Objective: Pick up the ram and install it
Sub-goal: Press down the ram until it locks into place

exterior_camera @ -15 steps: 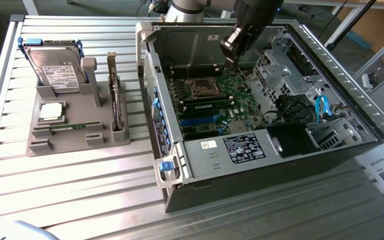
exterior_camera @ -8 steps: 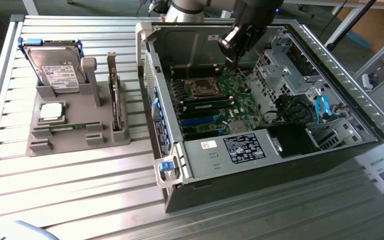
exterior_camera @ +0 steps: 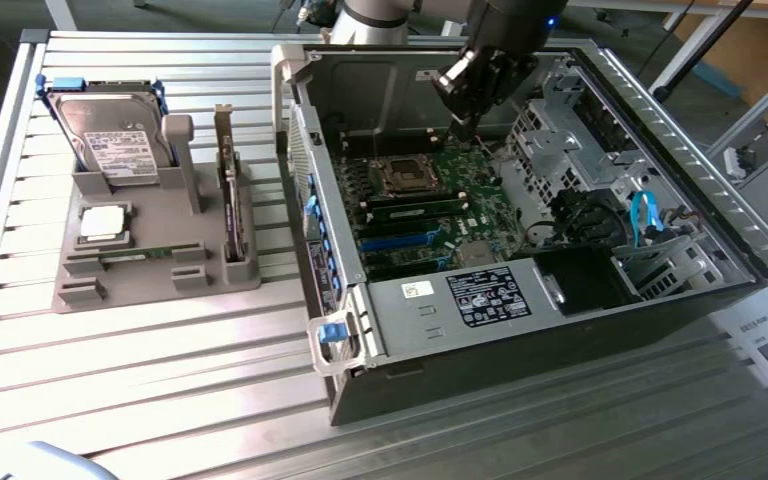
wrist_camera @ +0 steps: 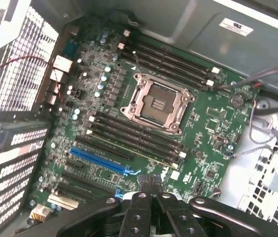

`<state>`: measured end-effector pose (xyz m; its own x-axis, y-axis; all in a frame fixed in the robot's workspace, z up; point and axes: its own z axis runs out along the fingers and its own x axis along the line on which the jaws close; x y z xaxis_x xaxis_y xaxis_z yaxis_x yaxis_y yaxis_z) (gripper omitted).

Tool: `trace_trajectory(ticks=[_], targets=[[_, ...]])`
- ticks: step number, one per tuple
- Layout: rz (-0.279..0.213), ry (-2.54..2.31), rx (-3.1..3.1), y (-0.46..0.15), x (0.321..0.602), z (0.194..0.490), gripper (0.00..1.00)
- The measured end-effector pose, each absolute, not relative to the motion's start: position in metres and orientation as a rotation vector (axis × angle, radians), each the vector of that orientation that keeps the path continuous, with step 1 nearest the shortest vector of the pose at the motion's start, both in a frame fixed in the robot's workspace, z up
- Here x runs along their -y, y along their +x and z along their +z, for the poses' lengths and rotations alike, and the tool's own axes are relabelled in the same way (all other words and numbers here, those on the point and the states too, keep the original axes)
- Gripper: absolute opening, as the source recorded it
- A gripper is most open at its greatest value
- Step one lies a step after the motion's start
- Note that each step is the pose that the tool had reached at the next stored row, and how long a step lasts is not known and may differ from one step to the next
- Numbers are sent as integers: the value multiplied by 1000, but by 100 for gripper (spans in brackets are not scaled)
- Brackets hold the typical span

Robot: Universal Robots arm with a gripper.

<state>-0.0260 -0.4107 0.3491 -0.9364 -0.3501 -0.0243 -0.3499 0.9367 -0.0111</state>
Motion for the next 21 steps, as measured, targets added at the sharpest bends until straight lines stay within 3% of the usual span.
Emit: trace_trajectory(ticks=[21], targets=[[-16,-103,-3115,-26,411,348,10]])
